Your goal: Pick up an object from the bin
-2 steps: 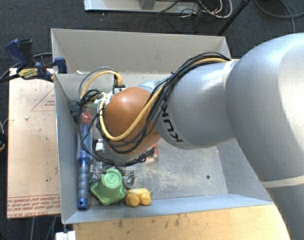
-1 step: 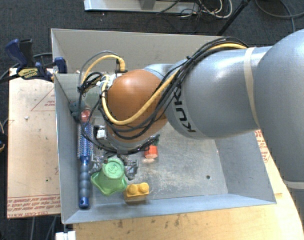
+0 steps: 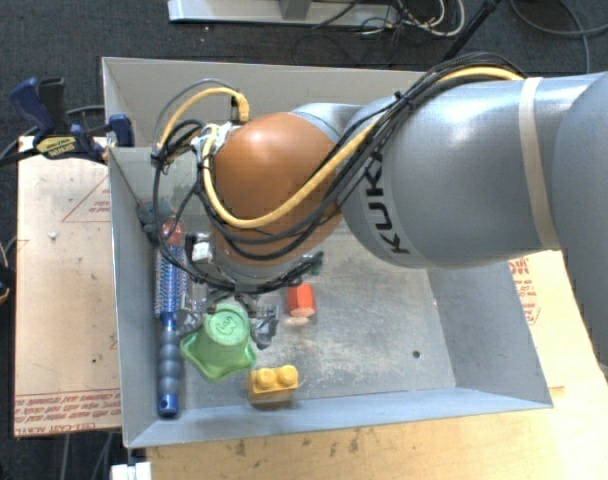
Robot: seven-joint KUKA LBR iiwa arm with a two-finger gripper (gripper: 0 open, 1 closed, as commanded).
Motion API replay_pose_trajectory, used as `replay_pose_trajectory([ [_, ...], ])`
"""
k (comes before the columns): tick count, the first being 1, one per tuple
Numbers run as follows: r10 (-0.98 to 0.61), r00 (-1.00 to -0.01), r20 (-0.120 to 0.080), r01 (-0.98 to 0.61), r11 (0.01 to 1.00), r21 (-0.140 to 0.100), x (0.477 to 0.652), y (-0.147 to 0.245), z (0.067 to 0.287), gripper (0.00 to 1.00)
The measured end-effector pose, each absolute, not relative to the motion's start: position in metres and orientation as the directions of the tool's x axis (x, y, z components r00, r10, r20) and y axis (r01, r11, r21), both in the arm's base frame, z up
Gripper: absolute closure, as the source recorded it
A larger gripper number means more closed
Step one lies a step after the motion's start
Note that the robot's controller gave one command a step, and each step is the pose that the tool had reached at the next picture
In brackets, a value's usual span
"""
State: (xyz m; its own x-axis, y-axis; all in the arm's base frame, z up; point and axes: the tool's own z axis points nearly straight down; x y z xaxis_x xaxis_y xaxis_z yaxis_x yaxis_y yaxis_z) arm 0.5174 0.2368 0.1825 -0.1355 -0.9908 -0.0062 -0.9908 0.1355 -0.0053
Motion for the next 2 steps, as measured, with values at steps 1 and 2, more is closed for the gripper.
replay_pose_trajectory([
  [1,-0.939,-0.343,-0.005,-0.939,0.343,-0.001,0.527,0.243,0.177,1.00],
  [2,-0.936,-0.352,-0.006,-0.936,0.352,-0.003,0.516,0.239,0.213,1.00],
])
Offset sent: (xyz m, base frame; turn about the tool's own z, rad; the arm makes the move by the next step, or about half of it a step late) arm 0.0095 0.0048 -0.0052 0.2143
